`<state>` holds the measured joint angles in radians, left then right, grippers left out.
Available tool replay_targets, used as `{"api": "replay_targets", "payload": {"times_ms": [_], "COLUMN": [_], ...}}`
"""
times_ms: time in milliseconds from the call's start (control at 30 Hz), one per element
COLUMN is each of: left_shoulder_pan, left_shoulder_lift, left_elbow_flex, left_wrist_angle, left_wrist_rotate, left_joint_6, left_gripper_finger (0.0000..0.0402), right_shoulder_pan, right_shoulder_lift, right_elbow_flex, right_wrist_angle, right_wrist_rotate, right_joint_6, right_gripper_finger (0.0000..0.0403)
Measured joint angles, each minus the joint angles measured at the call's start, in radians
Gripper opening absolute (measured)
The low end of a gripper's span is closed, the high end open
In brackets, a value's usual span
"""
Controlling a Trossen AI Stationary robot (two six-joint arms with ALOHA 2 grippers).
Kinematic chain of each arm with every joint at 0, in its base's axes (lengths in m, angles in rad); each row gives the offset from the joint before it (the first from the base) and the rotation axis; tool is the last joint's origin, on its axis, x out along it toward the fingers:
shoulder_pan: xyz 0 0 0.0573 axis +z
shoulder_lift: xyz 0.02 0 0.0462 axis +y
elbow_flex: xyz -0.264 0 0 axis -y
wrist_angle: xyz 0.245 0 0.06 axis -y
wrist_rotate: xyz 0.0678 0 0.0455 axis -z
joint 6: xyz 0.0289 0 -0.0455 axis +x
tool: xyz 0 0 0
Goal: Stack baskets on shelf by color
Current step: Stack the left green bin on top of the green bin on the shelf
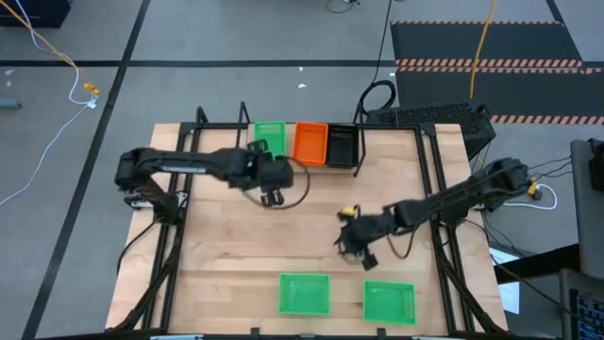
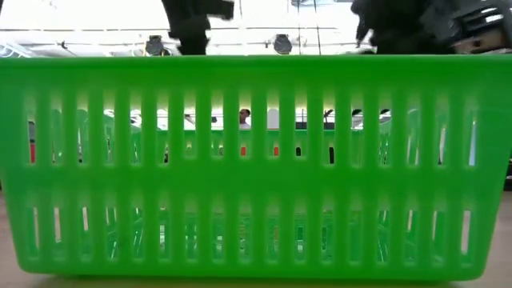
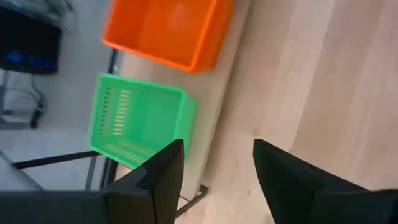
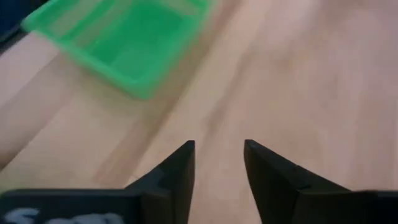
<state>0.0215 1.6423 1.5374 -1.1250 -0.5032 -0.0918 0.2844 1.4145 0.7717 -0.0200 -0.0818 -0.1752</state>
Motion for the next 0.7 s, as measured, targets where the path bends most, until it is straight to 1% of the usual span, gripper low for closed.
{"api": "replay_targets", "payload": {"times_ms": [100,167,333,400,533,700], "left_shoulder_pan": [-0.083,-0.144,-0.289,-0.332,-0.369,-0.372], "left_shoulder_lift": [-0.062,-0.096,-0.145,-0.152,-0.152,-0.153], "left_elbow_flex": [-0.006,-0.012,-0.040,-0.055,-0.076,-0.092], "left_wrist_angle": [0.003,0.005,0.024,0.024,0.020,0.012], "left_wrist_rotate": [-0.069,-0.102,-0.204,-0.246,-0.276,-0.278], "left_joint_6": [-0.089,-0.148,-0.238,-0.255,-0.294,-0.323], "left_gripper_finger": [0.0195,0.0195,0.0195,0.0195,0.0195,0.0195], "right_shoulder_pan": [0.056,0.089,0.154,0.167,0.171,0.170], "right_shoulder_lift": [0.052,0.083,0.181,0.227,0.321,0.404], "right_elbow_flex": [0.061,0.091,0.145,0.184,0.279,0.367], "right_wrist_angle": [-0.017,-0.037,-0.071,-0.065,-0.081,-0.162], "right_wrist_rotate": [-0.005,0.003,0.041,0.055,0.052,-0.005], "right_joint_6": [-0.125,-0.214,-0.432,-0.485,-0.565,-0.661], "right_gripper_finger": [0.0155,0.0164,0.0164,0.0160,0.0152,0.0148]}}
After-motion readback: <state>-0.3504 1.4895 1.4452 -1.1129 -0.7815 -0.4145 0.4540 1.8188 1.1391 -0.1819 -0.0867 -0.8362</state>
